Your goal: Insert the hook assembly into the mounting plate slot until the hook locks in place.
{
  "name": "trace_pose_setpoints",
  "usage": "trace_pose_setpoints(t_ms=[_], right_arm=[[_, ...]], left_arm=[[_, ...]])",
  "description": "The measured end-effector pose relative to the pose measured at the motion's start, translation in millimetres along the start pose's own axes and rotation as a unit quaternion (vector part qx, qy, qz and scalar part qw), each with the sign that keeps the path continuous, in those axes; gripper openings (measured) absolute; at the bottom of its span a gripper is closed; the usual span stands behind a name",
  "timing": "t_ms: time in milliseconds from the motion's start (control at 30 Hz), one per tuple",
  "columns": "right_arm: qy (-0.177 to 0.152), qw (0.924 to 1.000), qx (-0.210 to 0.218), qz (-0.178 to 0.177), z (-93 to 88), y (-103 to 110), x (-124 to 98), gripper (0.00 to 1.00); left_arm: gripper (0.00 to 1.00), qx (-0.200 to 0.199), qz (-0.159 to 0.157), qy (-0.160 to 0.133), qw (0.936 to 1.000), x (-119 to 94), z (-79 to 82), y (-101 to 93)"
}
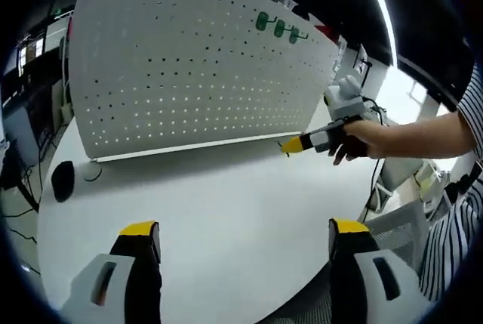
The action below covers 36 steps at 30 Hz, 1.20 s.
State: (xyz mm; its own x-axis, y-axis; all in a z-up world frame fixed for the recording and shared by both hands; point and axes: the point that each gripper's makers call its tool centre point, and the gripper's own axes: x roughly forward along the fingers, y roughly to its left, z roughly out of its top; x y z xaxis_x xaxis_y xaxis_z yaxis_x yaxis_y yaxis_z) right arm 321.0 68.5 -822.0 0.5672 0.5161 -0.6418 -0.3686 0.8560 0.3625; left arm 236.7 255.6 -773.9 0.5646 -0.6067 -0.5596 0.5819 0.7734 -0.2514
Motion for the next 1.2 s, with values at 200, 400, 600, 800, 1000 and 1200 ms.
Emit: trace_pose_setpoints(t_ms=[200,400,600,800,1000,1200], right_arm=[[0.015,0.995,0.071,0.069,-16.6,48.2,-16.7,0.01],[0.019,0.9807,0.147,0.128,-26.9,88.8,-31.8,0.01],[0.029,0.9785,0.136,0.153,-31.3,114.5,-43.9,0.01],[0.031,0.9752,0.137,0.172,-29.9,124.8,-51.1,0.01],[0.038,0.9689,0.147,0.195,-31.1,134.4,-55.1,0.01],[0.057,0.9606,0.159,0.221,-35.8,142.5,-58.8,0.01]], left_arm=[[0.87,0.028,-0.014,-0.017,0.9994,9.1,16.3,-8.1],[0.8,0.044,-0.042,-0.027,0.9978,22.6,25.3,-24.2],[0.71,0.072,-0.067,-0.033,0.9947,32.6,32.9,-40.2],[0.61,0.076,-0.089,-0.042,0.9923,37.3,38.9,-50.1],[0.49,0.087,-0.11,-0.058,0.9884,36.7,45.7,-56.9],[0.38,0.102,-0.139,-0.07,0.9827,33.0,45.8,-69.6]])
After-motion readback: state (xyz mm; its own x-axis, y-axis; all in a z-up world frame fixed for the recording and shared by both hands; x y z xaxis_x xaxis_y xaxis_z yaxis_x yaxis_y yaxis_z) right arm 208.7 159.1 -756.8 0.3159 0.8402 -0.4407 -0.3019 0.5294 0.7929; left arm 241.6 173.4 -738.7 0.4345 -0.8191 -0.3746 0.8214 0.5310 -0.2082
